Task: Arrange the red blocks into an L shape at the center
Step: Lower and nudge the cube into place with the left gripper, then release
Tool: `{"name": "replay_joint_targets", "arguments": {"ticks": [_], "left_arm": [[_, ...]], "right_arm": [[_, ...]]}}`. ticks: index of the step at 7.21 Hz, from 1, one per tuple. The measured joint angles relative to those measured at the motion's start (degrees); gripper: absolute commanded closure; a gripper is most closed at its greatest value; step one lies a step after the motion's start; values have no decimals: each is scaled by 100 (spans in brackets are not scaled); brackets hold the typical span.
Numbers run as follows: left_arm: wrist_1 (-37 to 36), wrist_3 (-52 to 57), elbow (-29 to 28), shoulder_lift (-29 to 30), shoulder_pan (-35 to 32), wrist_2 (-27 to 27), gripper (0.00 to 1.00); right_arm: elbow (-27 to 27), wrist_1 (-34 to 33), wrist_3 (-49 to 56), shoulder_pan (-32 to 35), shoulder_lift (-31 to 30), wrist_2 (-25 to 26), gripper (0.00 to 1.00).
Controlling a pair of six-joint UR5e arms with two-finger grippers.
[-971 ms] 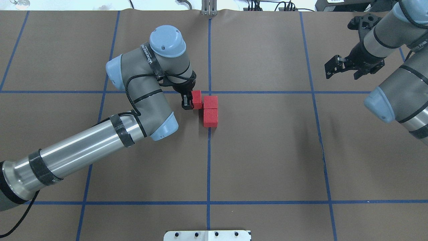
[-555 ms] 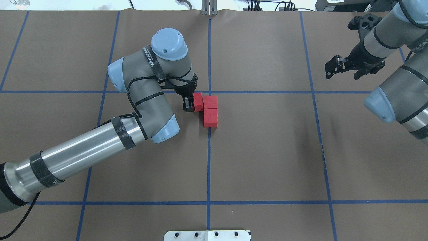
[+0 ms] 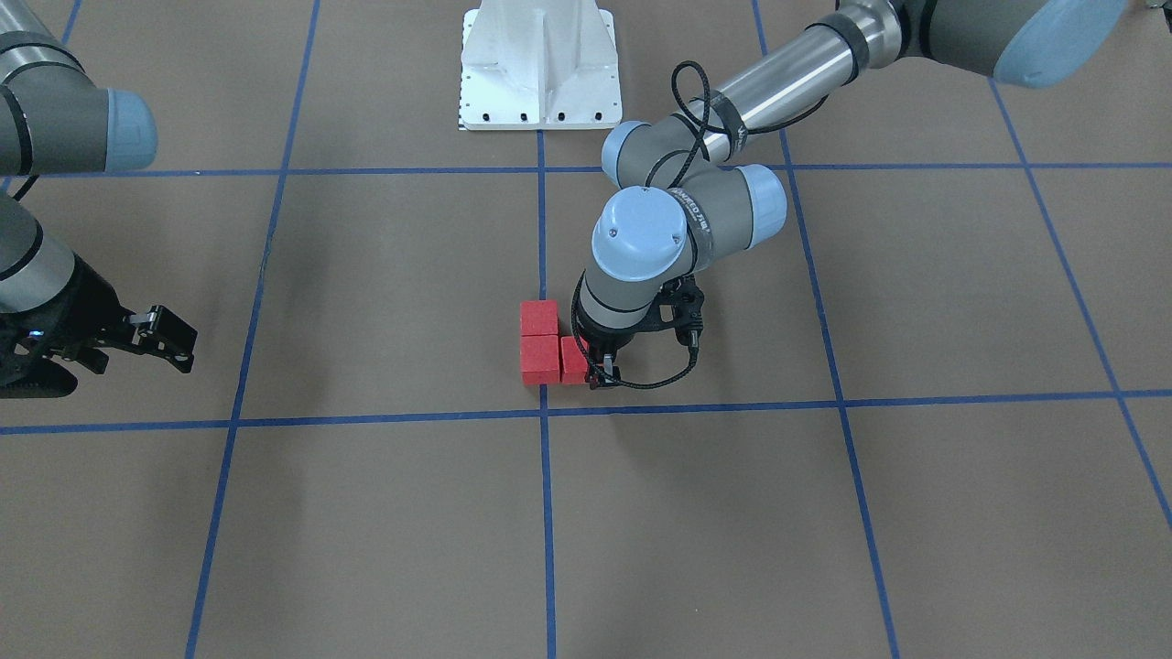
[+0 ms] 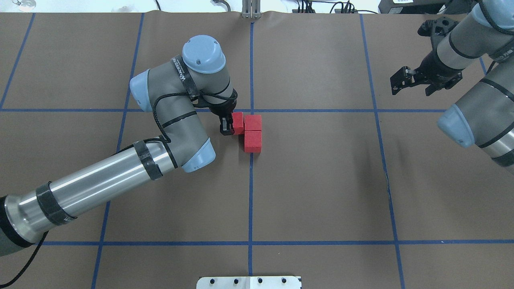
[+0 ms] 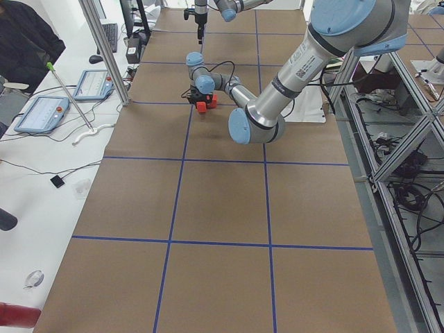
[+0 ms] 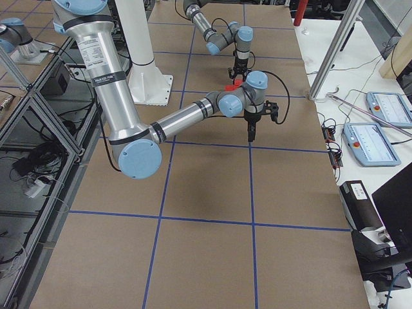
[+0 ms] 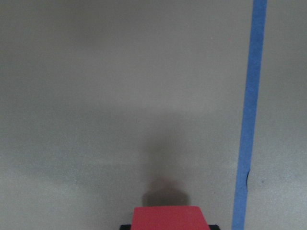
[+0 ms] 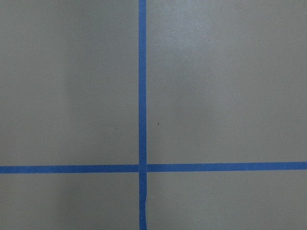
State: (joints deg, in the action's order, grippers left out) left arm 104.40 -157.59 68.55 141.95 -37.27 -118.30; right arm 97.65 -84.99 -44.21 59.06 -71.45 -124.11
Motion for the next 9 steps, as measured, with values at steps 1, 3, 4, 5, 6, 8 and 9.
{"name": "replay_joint_targets", "arguments": {"ticks": [1,3,4,5,6,8,9], "left_arm": [[1,0,2,1,0,-2,100],[1,13,7,2,1,-7,100],[1,25,8,2,1,-8,100],[1,42,12,3,1,-11,100],[1,61,15,2,1,-17,100],[1,82,17,-1,1,-25,100],[1,86,17,-1,0,-26,100]], "right_arm": [[0,0,0,0,0,0,0],[0,0,0,0,1,-1,0],[1,0,0,0,5,-3,0],[2,0,0,0,10,-1,0],[2,0,0,0,14,0,0],[0,0,0,0,23,1,0],[0,0,0,0,25,-1,0]]}}
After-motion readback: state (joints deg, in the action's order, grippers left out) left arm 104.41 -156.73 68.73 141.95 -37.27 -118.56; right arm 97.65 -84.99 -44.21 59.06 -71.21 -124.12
